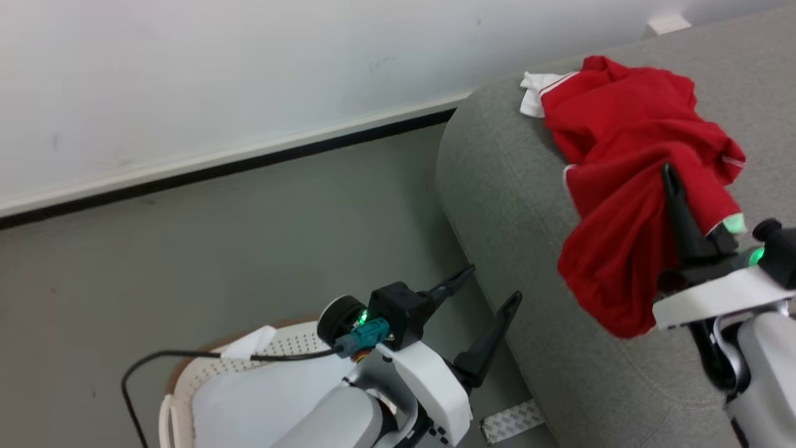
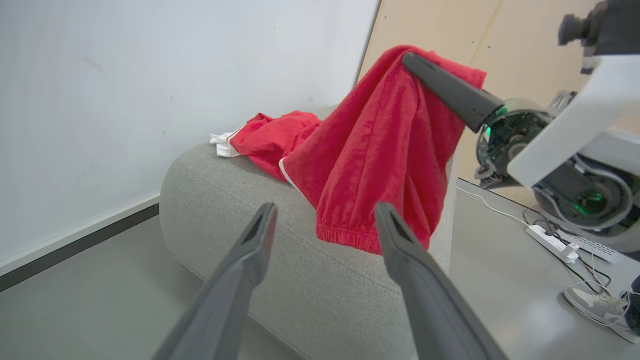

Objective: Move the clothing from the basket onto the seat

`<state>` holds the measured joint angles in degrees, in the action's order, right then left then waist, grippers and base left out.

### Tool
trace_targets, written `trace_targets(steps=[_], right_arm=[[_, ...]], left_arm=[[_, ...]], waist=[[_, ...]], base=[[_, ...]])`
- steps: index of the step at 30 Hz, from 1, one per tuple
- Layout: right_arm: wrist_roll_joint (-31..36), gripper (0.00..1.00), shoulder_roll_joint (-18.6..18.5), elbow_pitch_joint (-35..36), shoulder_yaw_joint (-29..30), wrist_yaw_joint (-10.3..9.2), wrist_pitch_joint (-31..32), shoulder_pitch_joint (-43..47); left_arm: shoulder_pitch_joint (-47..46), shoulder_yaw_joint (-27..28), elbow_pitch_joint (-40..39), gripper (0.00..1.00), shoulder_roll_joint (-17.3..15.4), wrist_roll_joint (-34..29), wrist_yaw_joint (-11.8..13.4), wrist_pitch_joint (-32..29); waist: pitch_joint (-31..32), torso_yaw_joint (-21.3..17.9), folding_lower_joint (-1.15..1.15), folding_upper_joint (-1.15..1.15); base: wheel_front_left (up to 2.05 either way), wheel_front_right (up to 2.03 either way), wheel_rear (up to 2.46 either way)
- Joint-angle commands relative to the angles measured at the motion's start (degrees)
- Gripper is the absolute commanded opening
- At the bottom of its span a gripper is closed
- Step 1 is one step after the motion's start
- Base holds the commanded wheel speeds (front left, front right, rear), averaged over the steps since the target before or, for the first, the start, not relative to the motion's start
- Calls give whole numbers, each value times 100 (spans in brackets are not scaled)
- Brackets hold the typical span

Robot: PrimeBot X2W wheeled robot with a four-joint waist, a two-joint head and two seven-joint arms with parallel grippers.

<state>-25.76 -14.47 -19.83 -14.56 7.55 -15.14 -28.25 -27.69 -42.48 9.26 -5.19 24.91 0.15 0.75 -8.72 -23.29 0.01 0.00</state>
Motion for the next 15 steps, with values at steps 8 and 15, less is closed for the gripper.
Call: trace_targets(steps=[8, 15], right_arm=[[-192, 0, -405, -853, 865, -13, 6, -1838], [-38, 0, -993, -1634, 1730, -14, 168, -3175]], left_arm=[[-688, -236, -354, 100, -125, -347, -210, -325], [-1318, -380, -660, 100, -30, -588, -272, -559]], waist=[[-1181, 697, -1, 0], [-1912, 973, -1, 0]], base=[[0, 0, 0], [0, 0, 0]])
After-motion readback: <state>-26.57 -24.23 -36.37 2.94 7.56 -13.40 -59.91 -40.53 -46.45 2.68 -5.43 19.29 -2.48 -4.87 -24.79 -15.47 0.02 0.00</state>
